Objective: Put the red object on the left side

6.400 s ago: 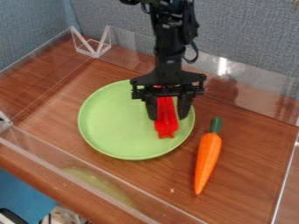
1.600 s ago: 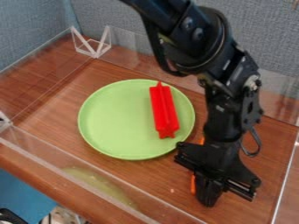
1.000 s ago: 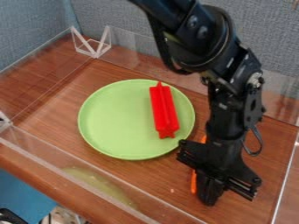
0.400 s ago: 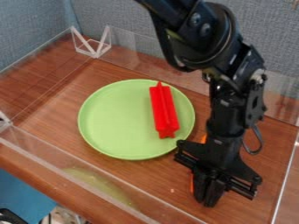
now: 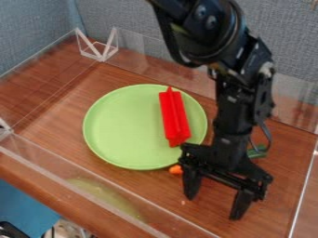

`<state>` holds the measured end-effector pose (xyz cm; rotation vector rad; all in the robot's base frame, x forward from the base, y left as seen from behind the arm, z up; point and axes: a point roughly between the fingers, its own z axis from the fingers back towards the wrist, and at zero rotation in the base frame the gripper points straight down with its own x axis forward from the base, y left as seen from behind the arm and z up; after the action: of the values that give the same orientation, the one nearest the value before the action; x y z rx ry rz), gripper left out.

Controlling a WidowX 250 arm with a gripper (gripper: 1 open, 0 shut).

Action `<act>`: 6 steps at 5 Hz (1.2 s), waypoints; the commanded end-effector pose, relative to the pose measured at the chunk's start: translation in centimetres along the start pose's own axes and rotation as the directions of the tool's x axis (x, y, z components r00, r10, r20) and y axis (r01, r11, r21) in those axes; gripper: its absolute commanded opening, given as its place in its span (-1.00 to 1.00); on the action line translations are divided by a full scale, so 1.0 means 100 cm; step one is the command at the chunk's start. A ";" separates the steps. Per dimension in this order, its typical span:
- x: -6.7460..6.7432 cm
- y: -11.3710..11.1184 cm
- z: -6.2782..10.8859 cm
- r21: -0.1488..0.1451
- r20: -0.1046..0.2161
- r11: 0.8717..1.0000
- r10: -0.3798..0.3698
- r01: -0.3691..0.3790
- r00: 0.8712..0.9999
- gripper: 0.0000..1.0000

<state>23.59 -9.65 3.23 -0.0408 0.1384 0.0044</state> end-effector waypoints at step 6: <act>0.034 0.031 0.042 -0.091 0.129 0.972 0.229 -0.218 0.965 -1.00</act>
<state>26.51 -6.44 5.13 -0.0806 0.0666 0.2334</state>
